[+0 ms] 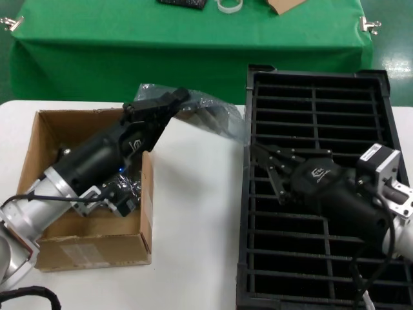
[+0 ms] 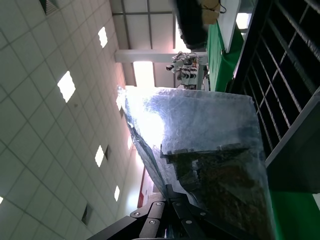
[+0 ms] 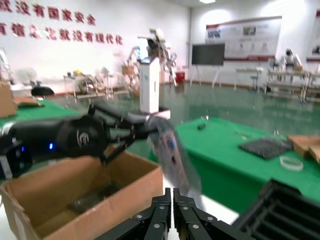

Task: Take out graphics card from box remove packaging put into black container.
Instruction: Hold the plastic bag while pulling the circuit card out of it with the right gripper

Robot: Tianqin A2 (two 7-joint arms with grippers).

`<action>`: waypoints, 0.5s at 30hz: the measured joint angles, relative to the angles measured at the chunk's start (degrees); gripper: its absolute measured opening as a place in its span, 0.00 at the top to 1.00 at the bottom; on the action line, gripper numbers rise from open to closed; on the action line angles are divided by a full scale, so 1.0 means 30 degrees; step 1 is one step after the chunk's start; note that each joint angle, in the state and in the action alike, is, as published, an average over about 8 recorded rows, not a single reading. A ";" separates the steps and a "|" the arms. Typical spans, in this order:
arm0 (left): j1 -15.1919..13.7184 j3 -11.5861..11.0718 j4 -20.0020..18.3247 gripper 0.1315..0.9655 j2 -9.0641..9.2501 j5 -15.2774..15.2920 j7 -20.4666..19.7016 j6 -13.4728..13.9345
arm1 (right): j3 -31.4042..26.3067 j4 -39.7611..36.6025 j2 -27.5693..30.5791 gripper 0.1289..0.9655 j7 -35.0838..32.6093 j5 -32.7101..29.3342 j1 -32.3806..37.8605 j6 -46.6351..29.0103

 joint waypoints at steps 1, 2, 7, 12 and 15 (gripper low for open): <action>0.0075 -0.0025 -0.0006 0.99 -0.0019 -0.0003 -0.0001 0.0110 | 0.0084 -0.0100 -0.0008 0.96 -0.0529 0.0504 0.0028 -0.0053; 0.0146 -0.0050 -0.0011 0.99 -0.0037 -0.0007 -0.0008 0.0220 | 0.0155 -0.0245 -0.0035 0.96 -0.1062 0.1008 0.0100 -0.0125; 0.0382 -0.0151 -0.0031 0.99 -0.0112 -0.0012 -0.0130 0.0724 | 0.0150 -0.1343 -0.0331 0.97 -0.3011 0.2865 0.0955 -0.0541; 0.0384 -0.0237 -0.0033 0.99 -0.0183 -0.0013 -0.0415 0.1035 | -0.0413 -0.2588 -0.0656 0.99 -0.3445 0.3491 0.2226 -0.0724; 0.0296 -0.0302 -0.0024 0.99 -0.0220 -0.0033 -0.0688 0.1082 | -0.0850 -0.3270 -0.0859 0.99 -0.3293 0.3500 0.2947 -0.0687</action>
